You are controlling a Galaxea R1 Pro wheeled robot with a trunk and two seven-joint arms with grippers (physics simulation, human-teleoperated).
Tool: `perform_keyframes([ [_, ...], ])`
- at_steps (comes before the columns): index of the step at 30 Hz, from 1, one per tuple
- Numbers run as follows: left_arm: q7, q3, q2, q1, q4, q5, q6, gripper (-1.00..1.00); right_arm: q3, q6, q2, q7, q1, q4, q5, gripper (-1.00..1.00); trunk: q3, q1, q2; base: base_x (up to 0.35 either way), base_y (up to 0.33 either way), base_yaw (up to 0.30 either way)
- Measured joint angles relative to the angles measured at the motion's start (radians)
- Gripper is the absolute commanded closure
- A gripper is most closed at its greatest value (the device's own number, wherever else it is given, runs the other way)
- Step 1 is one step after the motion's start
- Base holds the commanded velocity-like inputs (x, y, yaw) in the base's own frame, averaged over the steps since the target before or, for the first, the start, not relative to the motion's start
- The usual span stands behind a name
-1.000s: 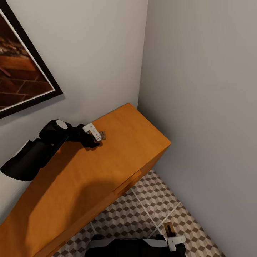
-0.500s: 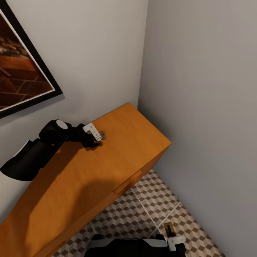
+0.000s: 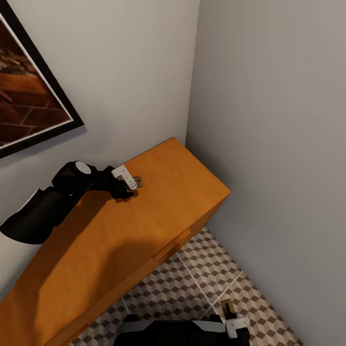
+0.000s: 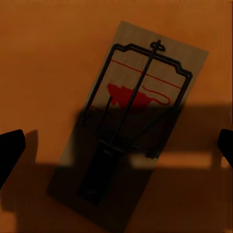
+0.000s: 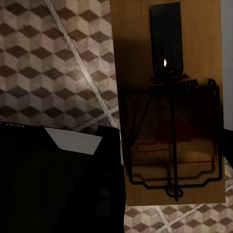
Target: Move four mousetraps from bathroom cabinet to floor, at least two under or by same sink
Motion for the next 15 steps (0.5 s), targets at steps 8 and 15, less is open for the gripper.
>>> perform_keyframes([
  [8, 0.001, 0.0, 0.0, 0.0, -0.007, 0.003, 0.0, -1.0, 0.0, 0.0, 0.0, 0.0, 0.0, 0.0, 0.0, 1.0, -0.003, 0.0, 0.0, 0.0, 0.0, 0.0],
  [15, 0.0, 0.0, 0.001, 0.0, -0.009, 0.003, 0.0, 1.0, 0.0, 0.0, 0.0, 0.0, 0.0, 0.0, 0.0, 1.0, -0.004, 0.0, 0.0, 0.015, 0.0, 0.0],
])
